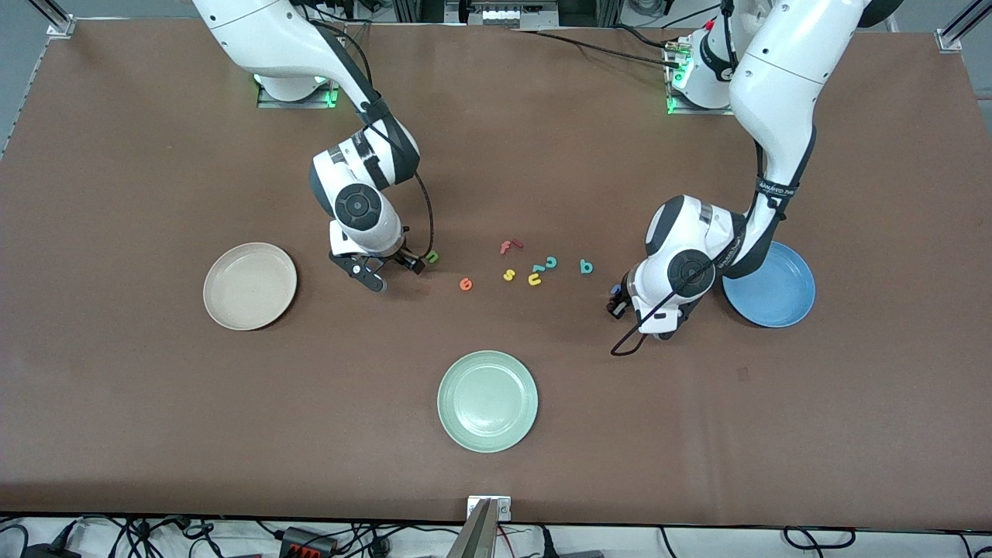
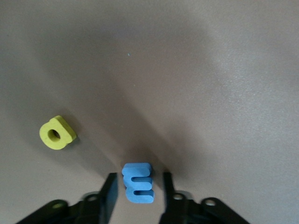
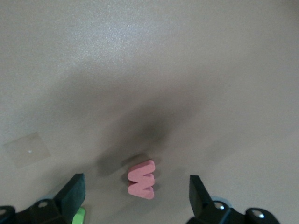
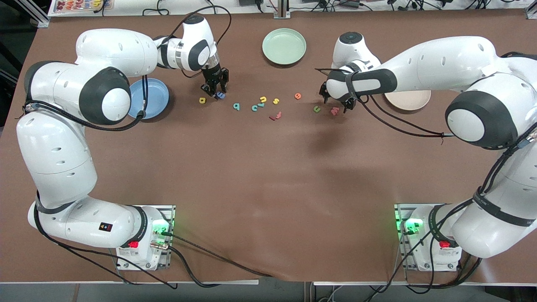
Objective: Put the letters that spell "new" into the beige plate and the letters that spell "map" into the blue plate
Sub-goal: 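Grasp blue E with the left gripper while the right gripper grasps pink M, then drop the E in the blue plate while the right gripper carries the M, then grasp the yellow b with the left gripper while the right gripper releases M, then drop yellow b in blue plate while the right gripper grasps green u, then grasp the teal q with the left gripper while the right gripper lifts u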
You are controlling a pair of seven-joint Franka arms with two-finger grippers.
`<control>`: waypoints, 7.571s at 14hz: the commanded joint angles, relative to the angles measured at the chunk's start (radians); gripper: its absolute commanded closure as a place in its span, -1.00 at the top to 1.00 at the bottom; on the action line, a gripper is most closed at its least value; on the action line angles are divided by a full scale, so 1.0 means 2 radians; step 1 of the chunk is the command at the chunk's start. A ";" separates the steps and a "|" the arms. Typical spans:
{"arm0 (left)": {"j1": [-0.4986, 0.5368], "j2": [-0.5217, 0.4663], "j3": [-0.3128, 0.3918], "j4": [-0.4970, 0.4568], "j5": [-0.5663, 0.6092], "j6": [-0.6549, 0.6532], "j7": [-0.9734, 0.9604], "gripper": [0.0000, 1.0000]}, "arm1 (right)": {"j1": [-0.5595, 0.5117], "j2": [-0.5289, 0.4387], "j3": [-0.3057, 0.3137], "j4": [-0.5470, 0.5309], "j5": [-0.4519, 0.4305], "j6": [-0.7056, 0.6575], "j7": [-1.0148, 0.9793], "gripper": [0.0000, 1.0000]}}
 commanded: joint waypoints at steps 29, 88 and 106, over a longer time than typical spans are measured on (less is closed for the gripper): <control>0.248 -0.103 0.001 -0.109 0.092 -0.001 0.718 1.00 | -0.180 -0.035 -0.072 0.019 -0.002 -0.085 -0.457 -0.58; 0.249 -0.108 -0.289 -0.121 0.215 -0.058 0.319 1.00 | 0.038 0.030 -0.015 0.078 -0.006 -0.054 -0.445 -0.59; 0.196 0.033 -0.273 -0.103 0.358 0.097 0.226 0.28 | 0.055 0.035 -0.010 0.077 0.012 -0.048 -0.386 0.23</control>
